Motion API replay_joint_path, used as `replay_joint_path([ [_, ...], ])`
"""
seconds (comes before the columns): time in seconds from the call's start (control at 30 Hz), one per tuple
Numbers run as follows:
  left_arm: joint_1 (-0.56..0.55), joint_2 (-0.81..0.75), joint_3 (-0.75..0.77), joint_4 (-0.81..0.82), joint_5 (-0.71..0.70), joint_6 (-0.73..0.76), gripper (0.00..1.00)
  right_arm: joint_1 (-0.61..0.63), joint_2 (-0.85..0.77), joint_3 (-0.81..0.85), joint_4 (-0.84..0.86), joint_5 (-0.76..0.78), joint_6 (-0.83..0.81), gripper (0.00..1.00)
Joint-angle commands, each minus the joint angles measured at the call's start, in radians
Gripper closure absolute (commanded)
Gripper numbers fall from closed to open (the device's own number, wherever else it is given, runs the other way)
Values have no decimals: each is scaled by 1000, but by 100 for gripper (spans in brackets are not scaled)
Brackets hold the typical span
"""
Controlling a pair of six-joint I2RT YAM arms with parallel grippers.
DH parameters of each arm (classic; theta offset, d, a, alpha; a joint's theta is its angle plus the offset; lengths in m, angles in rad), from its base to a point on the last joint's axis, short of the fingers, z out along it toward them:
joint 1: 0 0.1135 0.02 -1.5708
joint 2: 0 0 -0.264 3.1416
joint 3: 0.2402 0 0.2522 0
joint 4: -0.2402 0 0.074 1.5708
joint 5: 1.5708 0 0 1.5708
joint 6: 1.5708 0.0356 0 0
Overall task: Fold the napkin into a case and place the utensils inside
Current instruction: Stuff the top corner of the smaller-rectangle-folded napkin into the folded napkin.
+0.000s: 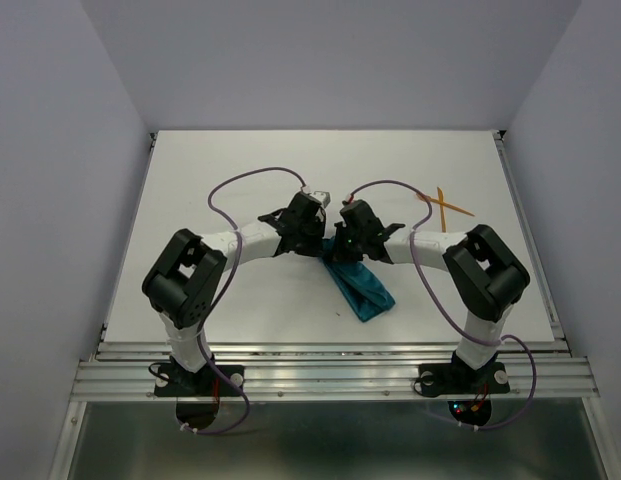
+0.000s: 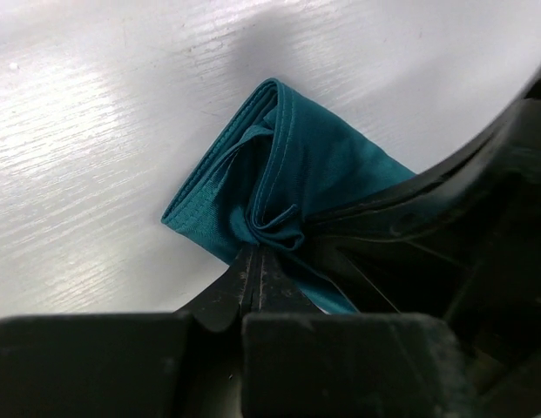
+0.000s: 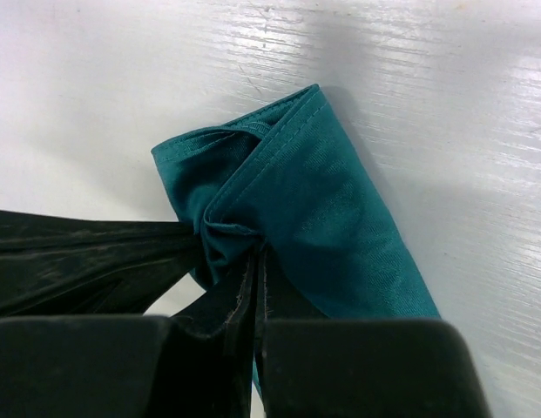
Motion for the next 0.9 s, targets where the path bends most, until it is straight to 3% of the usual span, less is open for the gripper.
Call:
replay_joint_path([
  [0.0, 16, -89, -11, 33, 35, -11, 100, 10, 26, 20, 17, 0, -19, 99],
  [0.43, 35, -75, -60, 90, 98, -20, 100, 10, 39, 54, 8, -6, -32, 99],
  [0.6, 36, -74, -60, 93, 94, -19, 100, 10, 8, 61, 0, -24, -33, 78],
  [0.87, 44, -74, -63, 91, 94, -12, 100, 10, -37, 60, -4, -3, -45, 71],
])
